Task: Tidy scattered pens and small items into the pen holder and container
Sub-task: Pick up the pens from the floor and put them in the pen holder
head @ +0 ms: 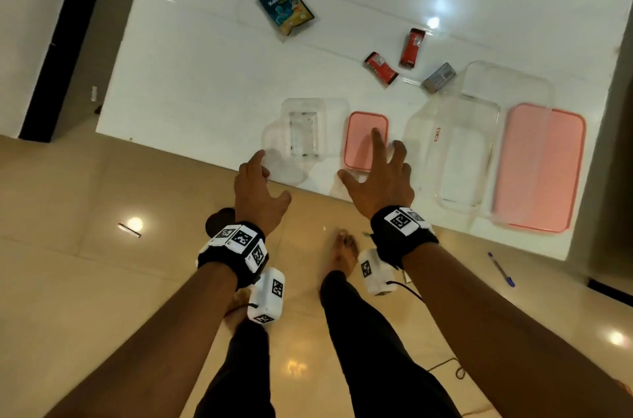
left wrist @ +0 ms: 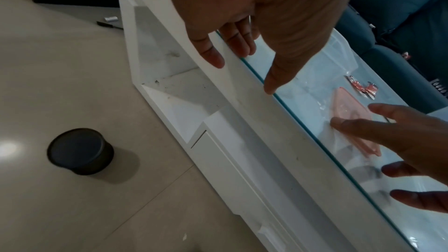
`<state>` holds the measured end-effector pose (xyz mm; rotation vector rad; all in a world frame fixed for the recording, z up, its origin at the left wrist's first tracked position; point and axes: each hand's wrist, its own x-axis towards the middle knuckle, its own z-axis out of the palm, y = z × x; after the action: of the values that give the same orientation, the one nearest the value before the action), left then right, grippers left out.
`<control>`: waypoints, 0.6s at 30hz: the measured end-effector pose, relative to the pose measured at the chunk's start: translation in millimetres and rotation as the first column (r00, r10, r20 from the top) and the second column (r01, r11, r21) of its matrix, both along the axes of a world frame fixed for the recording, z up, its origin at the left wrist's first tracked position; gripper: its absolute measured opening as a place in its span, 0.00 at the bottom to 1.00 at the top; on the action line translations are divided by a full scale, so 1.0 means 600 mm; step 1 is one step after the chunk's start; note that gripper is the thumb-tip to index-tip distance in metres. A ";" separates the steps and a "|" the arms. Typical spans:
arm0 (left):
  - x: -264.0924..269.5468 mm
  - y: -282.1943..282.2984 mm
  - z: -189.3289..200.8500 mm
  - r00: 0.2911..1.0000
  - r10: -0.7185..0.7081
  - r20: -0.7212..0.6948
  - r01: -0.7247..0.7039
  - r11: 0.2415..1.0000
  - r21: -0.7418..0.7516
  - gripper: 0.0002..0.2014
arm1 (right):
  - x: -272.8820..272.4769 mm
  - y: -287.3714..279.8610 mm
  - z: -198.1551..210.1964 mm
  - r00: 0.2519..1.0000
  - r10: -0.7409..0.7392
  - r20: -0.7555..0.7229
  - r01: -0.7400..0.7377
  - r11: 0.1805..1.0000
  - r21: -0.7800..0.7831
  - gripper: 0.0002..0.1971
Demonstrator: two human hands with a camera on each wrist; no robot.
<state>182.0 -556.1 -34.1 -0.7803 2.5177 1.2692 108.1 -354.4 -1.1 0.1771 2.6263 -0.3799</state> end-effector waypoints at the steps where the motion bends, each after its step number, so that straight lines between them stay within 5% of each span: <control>1: 0.012 -0.012 0.002 1.000 -0.008 -0.011 0.009 0.999 0.040 0.42 | 0.012 -0.003 0.006 0.999 -0.032 -0.012 0.032 0.999 -0.024 0.46; 8: 0.133 -0.112 0.002 0.998 0.019 0.056 -0.036 0.945 0.324 0.14 | 0.150 -0.040 0.015 0.993 -0.073 -0.096 0.044 0.960 -0.278 0.26; 11: 0.212 -0.186 -0.023 0.998 -0.028 0.052 0.011 0.951 0.309 0.12 | 0.229 -0.100 -0.010 0.994 -0.014 0.106 0.042 0.962 -0.268 0.10; 18: 0.331 -0.344 -0.054 0.992 -0.022 0.125 -0.020 0.945 0.327 0.10 | 0.345 -0.270 -0.121 0.859 0.099 0.502 -0.009 0.984 -0.177 0.05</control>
<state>380.8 -762.5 -66.3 -0.7527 2.1295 1.5324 315.4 -516.6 -73.5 0.1254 2.0583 -0.4624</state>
